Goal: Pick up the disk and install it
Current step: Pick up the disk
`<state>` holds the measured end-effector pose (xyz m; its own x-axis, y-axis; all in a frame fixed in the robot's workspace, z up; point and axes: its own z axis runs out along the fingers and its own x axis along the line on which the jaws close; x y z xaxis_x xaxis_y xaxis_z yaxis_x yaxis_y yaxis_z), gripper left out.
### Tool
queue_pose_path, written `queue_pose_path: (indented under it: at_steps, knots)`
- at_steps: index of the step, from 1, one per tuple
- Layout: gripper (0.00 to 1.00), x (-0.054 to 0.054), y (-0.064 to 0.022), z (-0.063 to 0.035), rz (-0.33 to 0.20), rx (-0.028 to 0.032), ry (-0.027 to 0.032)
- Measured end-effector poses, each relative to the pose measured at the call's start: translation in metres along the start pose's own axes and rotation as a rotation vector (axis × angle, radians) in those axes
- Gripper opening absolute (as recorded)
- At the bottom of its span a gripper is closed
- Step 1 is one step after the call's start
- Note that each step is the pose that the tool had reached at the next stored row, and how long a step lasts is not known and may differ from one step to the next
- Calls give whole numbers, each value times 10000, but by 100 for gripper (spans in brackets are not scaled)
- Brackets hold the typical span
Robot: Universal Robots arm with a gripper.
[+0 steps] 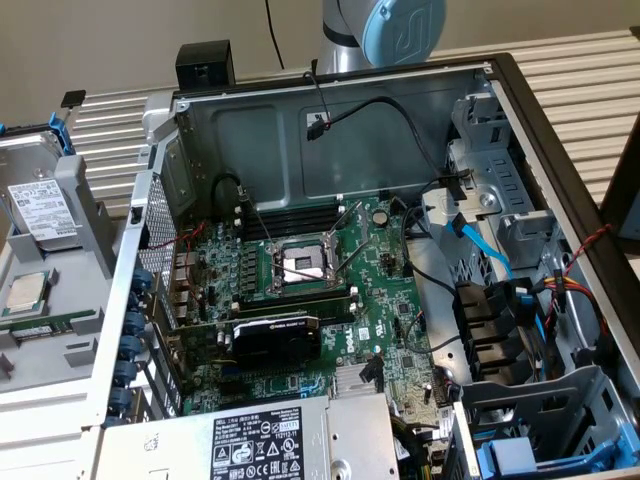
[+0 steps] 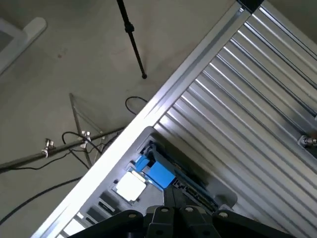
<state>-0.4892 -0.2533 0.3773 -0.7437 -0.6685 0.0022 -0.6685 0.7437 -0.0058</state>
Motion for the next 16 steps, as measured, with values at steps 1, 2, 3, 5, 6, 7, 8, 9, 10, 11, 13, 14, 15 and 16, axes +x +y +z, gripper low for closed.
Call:
queue_pose_path:
  at_steps: [1, 2, 3, 5, 6, 7, 8, 9, 10, 11, 13, 14, 15, 16]
  knots:
    - [11, 0, 0, 0, -184, 0, -1]
    - [11, 0, 0, 1, -369, 1, -3]
    - [11, 0, 0, 1, -556, 2, -4]
    - [11, 0, 0, 1, -915, 2, -6]
    - [11, 0, 0, 1, -1094, 3, -7]
    - [11, 0, 0, 1, -1274, 3, -8]
    - [11, 0, 0, 1, -1454, 4, -9]
    - [11, 0, 0, 1, -1634, 4, -10]
    - [11, 0, 0, 1, -1814, 4, -11]
    - [11, 0, 0, 2, -1993, 5, -13]
    - [11, 0, 0, 1, -2364, 6, -14]
    - [11, 0, 0, 1, -2554, 6, -16]
    - [11, 0, 0, 1, -2724, 6, -16]
    - [11, 0, 0, 1, -2914, 7, -17]
